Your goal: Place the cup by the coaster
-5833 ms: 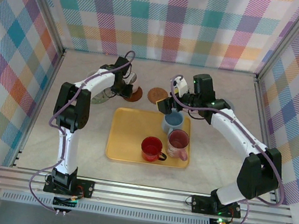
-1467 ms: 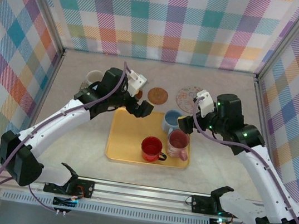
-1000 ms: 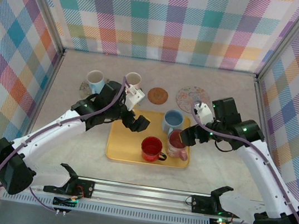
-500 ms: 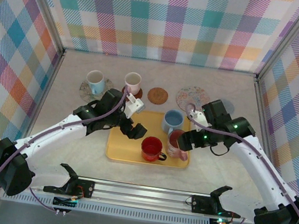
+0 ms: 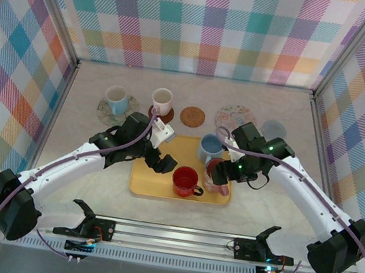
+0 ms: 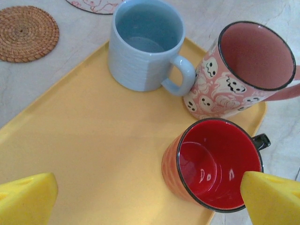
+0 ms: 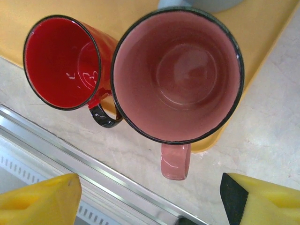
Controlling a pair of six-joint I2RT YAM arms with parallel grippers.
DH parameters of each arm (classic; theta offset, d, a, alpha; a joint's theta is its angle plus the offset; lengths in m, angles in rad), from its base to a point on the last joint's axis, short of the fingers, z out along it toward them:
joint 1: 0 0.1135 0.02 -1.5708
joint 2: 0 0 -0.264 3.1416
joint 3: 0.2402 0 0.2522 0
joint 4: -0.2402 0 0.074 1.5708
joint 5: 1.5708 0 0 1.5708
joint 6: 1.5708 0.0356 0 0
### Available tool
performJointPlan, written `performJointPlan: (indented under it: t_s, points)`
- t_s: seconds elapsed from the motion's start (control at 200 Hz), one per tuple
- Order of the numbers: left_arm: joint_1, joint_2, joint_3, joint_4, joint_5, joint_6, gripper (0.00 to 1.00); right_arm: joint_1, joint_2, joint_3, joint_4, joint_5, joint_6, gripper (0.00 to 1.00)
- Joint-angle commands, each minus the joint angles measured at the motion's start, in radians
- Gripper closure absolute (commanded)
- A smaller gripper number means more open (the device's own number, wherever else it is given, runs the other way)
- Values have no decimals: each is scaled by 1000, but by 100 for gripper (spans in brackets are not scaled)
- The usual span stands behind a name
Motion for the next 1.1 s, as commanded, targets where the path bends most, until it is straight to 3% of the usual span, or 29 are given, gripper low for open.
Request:
performJointPlan:
  t_s: [0.0,0.37,1.095]
  points:
    - [-11,-26,-16,33,19,25,0,9,7,-40,-11,12,86,21]
    - [-10,-21,-33,43,17,38,0,26,25,-141,101,17,142,22]
    - [-8,-31,-59,52,20,30,0,36,115,-219,270,83,139,35]
